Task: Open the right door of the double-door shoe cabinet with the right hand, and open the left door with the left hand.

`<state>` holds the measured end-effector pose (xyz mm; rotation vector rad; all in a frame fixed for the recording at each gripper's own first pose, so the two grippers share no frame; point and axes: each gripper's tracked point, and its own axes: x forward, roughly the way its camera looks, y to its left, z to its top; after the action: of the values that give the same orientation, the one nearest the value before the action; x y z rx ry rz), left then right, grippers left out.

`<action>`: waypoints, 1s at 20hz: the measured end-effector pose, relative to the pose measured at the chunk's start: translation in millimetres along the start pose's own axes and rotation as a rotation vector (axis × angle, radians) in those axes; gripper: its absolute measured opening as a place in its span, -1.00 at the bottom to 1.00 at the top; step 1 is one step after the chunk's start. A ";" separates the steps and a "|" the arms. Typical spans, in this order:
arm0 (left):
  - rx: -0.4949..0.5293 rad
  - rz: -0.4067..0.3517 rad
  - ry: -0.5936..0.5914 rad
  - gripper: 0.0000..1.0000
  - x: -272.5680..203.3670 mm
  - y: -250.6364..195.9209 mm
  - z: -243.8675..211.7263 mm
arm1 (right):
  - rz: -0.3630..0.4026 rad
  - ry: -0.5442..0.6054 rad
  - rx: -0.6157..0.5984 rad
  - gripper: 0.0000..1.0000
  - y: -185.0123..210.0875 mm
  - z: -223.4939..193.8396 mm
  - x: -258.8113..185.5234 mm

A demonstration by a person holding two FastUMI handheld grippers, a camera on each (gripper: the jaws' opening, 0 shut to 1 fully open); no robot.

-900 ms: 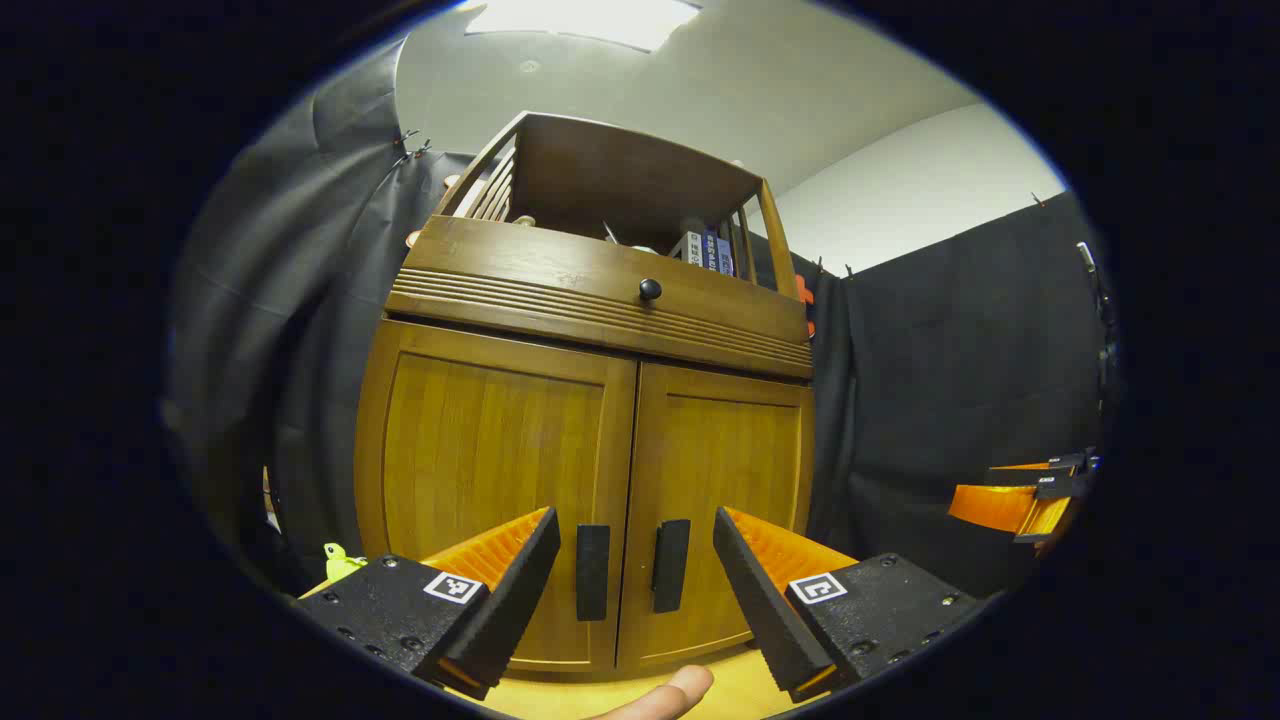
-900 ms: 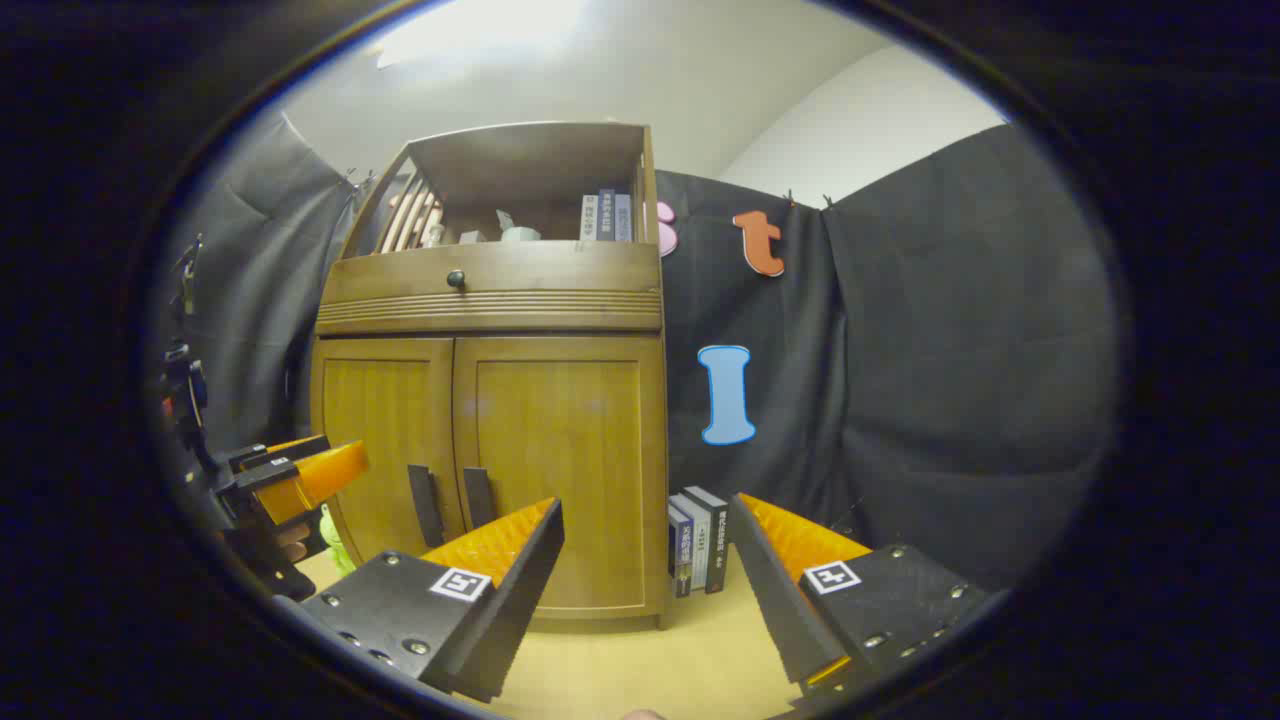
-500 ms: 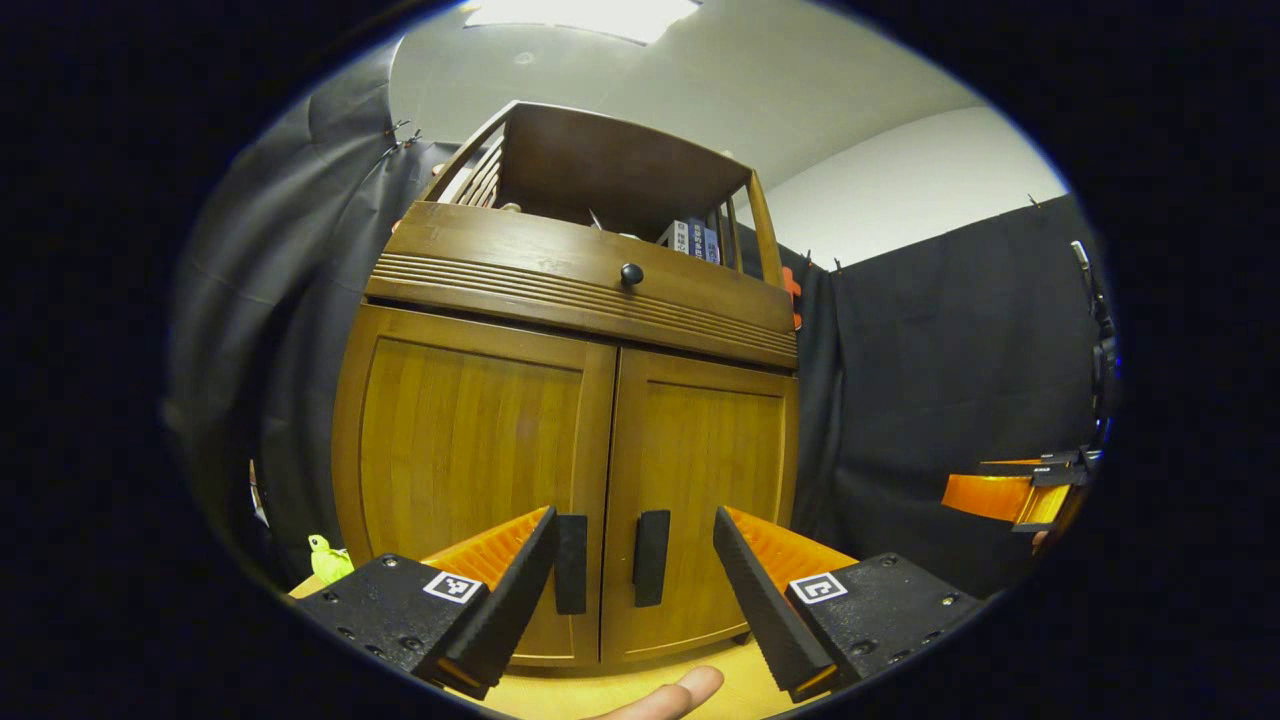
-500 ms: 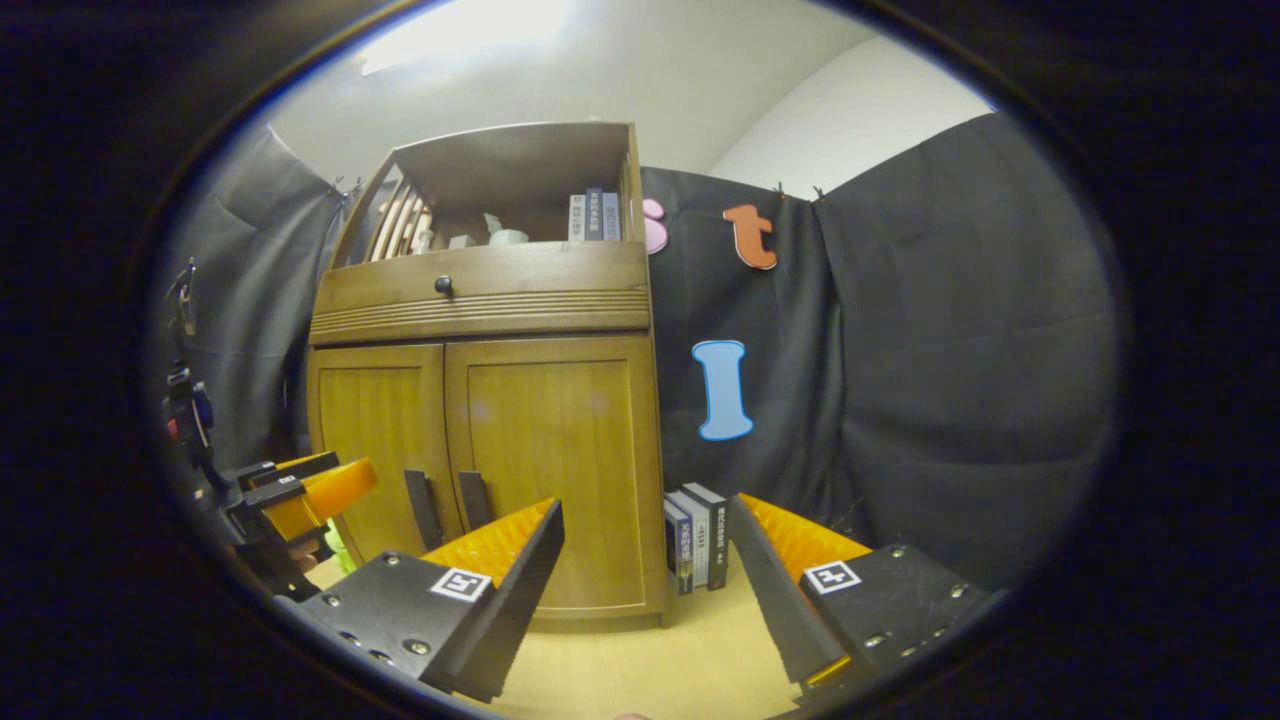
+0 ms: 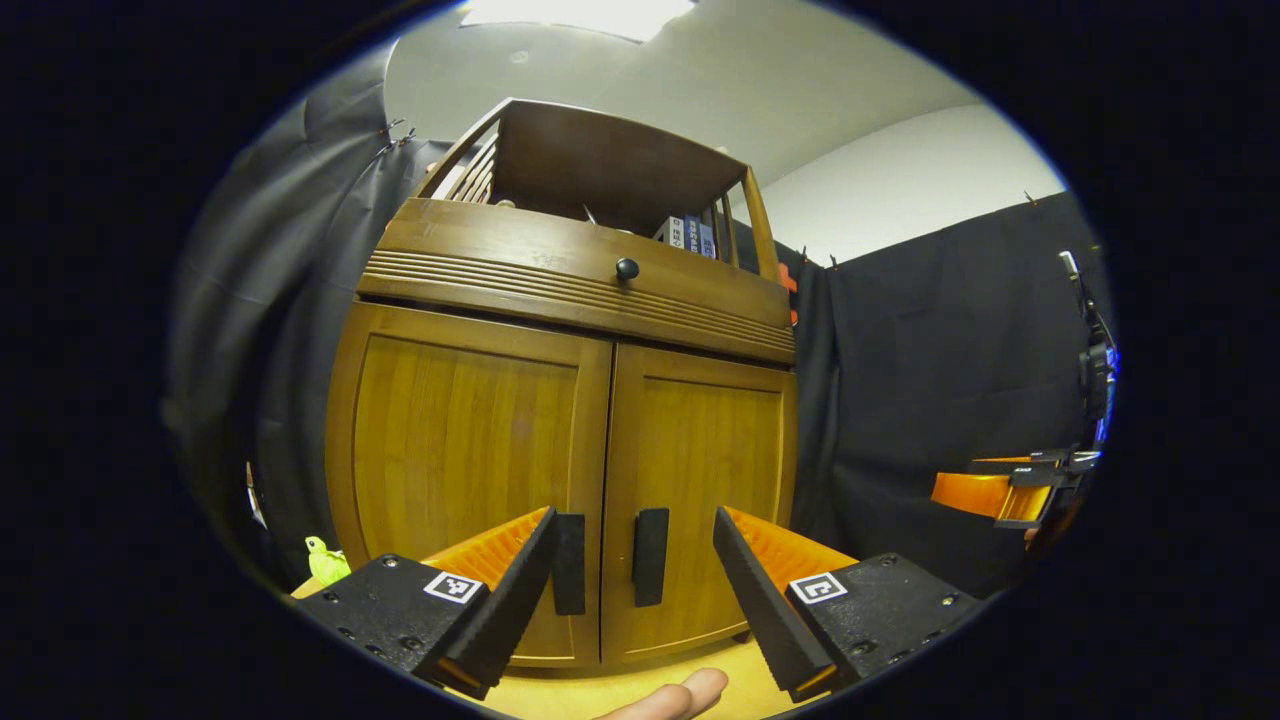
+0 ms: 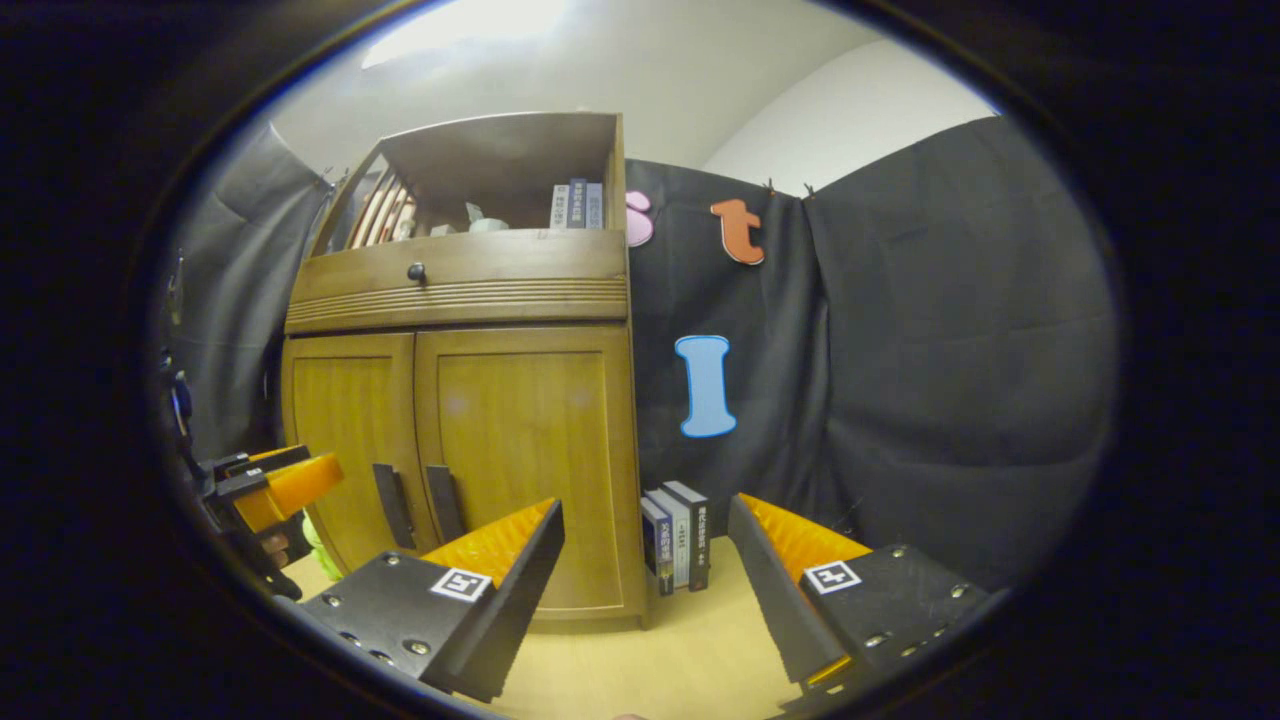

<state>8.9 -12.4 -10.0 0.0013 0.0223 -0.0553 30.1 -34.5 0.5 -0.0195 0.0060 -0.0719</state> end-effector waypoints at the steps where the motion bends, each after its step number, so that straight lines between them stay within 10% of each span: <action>1: 0.002 0.010 -0.006 0.86 0.7 3.9 1.0 | 0.001 -0.002 -0.002 0.95 2.8 -0.7 1.6; 11: -0.171 0.137 0.045 0.87 12.6 74.2 2.2 | 0.156 0.050 -0.002 0.97 91.5 -21.1 98.6; 20: -0.076 0.181 0.068 0.87 2.2 122.5 1.4 | 0.354 0.119 0.003 1.00 226.9 -63.3 135.9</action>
<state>17.9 109.9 -8.6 -0.0704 0.0917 0.1264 181.5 180.8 -68.0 -0.0106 0.1281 0.2806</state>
